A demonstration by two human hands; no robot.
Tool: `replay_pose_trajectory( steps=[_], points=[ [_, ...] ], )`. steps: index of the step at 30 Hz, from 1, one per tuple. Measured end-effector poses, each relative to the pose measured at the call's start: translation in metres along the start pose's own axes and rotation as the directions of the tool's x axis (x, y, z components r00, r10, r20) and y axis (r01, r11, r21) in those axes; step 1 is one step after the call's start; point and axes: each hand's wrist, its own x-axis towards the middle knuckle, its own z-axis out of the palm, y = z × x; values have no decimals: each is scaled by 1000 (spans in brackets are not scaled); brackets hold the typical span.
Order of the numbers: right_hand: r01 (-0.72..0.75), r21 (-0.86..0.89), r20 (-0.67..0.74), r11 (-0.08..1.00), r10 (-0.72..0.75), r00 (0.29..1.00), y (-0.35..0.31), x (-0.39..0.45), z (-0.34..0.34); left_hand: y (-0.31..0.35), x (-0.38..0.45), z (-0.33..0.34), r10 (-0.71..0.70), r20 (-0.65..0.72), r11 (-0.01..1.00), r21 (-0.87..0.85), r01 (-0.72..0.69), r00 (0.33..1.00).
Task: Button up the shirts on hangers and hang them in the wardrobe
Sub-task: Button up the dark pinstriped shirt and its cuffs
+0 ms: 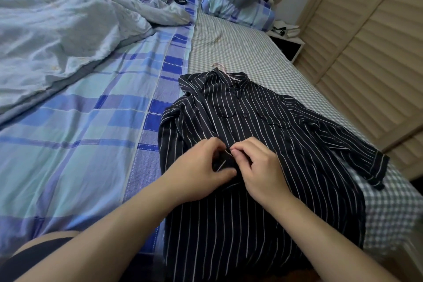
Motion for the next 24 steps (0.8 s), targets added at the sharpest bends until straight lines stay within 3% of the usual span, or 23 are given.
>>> replay_pose_trajectory(
  steps=[3, 5, 8, 11, 13, 15, 16, 18, 20, 22, 23, 24],
  points=[
    [-215, 28, 148, 976, 209, 967, 12, -14, -10, 1, -6, 17, 120, 18, 955, 270, -121, 993],
    [-239, -102, 264, 966, 258, 929, 24, -25, -15, 5, -4, 17, 156, -82, 961, 245, -132, 984],
    [-190, -175, 139, 966, 215, 967, 30, -30, -24, 8, -1, 15, 187, -106, 938, 313, -146, 977],
    [-178, -235, -104, 955, 158, 982, 33, -22, -43, 12, -6, 23, 427, -178, 847, 423, -323, 886],
    [-186, -268, -57, 945, 177, 983, 42, -22, -53, 18, -5, 36, 556, -194, 765, 501, -405, 808],
    [-287, -230, 49, 930, 305, 951, 59, -34, -66, 19, -2, 50, 586, -77, 705, 540, -460, 806],
    [-375, -215, 13, 902, 387, 922, 68, -41, -75, 18, -1, 56, 563, 15, 690, 541, -480, 826],
    [-597, -188, -276, 780, 542, 794, 92, -54, -100, 12, 1, 64, 485, 158, 683, 546, -485, 860],
    [-847, -27, -527, 530, 713, 463, 123, -61, -130, 10, 4, 66, 439, 169, 733, 501, -460, 882],
    [-942, 241, -499, 234, 862, 87, 166, -64, -152, 11, 8, 64, 394, 114, 827, 388, -406, 912],
    [-916, 377, -396, 138, 918, -25, 187, -66, -159, 14, 10, 62, 374, 73, 871, 315, -377, 925],
    [-853, 509, -279, 117, 960, -34, 205, -66, -166, 16, 11, 60, 335, 37, 915, 227, -334, 942]
  ],
)
